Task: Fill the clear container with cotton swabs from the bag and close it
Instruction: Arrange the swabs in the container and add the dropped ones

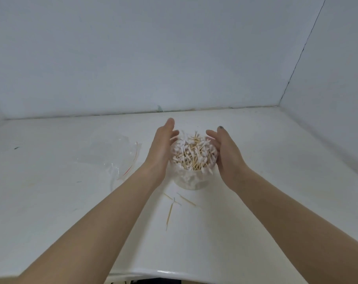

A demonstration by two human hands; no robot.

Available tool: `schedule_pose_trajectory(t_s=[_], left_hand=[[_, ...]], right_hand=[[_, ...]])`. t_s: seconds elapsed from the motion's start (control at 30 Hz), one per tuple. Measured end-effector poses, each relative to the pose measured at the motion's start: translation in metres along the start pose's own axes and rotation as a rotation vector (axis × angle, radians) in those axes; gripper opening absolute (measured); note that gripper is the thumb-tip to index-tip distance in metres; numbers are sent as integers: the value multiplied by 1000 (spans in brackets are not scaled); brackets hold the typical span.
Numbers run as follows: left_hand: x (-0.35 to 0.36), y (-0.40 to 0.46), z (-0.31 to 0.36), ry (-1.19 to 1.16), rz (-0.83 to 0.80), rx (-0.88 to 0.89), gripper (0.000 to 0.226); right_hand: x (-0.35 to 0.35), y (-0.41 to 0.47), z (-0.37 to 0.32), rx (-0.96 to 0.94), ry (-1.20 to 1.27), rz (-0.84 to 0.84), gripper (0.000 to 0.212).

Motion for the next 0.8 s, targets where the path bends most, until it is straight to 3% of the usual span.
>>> schedule_pose_trajectory(t_s=[0.13,0.3,0.43,0.8], left_hand=[[12,-18,-21,-103,7,-100,57],[20,-6,5,-96,82,-24,59],[20,-4,-12,-124,54,-135,64],[23,2,-24,-93,0,-154,70]], right_hand=[[8,-5,21,77,92,-6,59],[12,-3,-12,9,110,63,54],[13,-6,7,88,116,62,54],[5,-6,16,117,150,94,63]])
Point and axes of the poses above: each hand's wrist, its own y-axis towards the middle knuckle, its own x-axis out of the palm, z = x × y, the point moved 6 cm from there along y, towards the middle knuckle, and after that the axes turned 9 degrees about -z, right-handed, at the moved point
